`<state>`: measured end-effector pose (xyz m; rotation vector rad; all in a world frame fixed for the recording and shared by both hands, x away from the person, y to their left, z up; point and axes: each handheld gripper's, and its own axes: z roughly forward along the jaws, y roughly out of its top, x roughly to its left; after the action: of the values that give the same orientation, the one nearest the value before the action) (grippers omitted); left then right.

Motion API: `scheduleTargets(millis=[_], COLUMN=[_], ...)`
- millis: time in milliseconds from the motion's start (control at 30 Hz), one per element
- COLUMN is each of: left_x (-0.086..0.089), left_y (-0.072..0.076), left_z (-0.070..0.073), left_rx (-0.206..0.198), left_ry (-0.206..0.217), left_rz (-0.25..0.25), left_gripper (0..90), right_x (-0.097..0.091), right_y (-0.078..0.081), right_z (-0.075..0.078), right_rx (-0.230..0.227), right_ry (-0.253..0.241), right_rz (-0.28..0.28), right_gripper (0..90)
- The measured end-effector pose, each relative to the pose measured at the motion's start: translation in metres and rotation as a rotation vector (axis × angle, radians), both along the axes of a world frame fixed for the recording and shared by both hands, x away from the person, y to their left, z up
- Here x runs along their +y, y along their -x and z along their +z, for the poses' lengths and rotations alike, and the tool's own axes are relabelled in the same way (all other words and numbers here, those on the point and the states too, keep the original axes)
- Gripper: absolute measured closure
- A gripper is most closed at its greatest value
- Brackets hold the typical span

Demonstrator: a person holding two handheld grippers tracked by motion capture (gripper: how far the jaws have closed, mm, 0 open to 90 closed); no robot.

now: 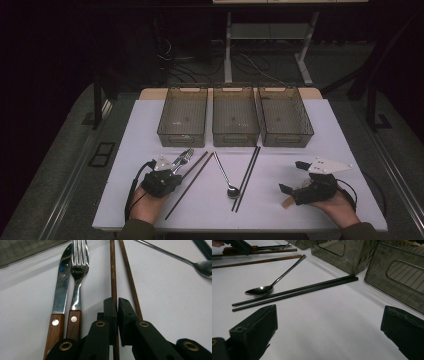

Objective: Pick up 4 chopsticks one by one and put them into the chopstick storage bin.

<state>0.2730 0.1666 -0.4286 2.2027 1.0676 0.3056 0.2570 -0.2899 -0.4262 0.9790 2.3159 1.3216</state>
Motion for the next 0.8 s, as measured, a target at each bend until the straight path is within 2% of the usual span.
scheduleTargets(millis=[33, 267, 467, 600, 800], left_x=[0.001, 0.005, 0.003, 0.004, 0.003], left_y=[0.0, -0.003, -0.006, -0.007, -0.009], left_z=[0.001, 0.006, 0.01, 0.015, 0.021], left_rx=[0.004, 0.002, -0.004, -0.011, -0.017], left_ry=[0.006, 0.01, -0.008, -0.005, 0.01], left_rz=[-0.02, -0.075, -0.136, -0.153, -0.165], left_gripper=[85.2, 85.2, 85.1, 85.1, 85.1], right_x=[0.0, -0.001, -0.002, -0.002, 0.0], right_y=[0.0, 0.0, 0.003, 0.003, 0.002], right_z=[0.0, 0.0, -0.002, -0.004, -0.008], right_rx=[0.002, 0.009, 0.011, 0.016, 0.025], right_ry=[-0.001, -0.025, -0.028, -0.035, -0.012], right_rz=[0.0, -0.002, 0.002, -0.01, -0.007], right_gripper=[1.0, 1.0, 1.0, 1.0, 1.0])
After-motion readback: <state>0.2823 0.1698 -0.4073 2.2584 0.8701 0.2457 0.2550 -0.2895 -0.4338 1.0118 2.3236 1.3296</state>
